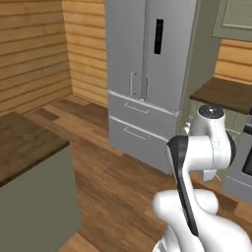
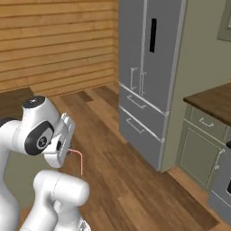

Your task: Take a straw from the drawer in front and place it inside the glass cup on the dining counter.

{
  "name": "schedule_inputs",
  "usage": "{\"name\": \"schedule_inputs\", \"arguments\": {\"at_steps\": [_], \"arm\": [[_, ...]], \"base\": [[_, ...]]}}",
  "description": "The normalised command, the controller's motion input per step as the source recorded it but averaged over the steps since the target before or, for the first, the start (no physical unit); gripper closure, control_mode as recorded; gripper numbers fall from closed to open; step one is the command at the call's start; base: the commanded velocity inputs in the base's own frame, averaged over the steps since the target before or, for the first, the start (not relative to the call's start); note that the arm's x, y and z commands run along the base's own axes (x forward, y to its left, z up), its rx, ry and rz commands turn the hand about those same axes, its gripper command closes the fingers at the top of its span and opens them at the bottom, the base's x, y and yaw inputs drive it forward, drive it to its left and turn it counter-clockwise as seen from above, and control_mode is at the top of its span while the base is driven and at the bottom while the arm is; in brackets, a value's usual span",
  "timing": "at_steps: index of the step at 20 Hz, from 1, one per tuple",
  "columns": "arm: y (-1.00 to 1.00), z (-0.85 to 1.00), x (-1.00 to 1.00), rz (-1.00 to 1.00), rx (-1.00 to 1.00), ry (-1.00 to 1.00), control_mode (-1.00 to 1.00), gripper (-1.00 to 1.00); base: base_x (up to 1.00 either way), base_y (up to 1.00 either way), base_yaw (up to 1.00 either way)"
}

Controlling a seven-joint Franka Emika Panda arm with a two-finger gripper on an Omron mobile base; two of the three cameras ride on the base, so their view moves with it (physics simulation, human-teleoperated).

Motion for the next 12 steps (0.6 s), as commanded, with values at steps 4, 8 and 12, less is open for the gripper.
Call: {"name": "schedule_inputs", "arguments": {"at_steps": [4, 8, 12], "arm": [[0.0, 0.0, 0.0, 0.0, 0.0, 0.0, 1.0, 1.0], [0.0, 0.0, 0.0, 0.0, 0.0, 0.0, 1.0, 1.0], [0.0, 0.0, 0.0, 0.0, 0.0, 0.0, 1.0, 1.0]], "base": [[1.0, 0.0, 0.2], [1.0, 0.0, 0.36], [1.0, -0.18, 0.56]]}}
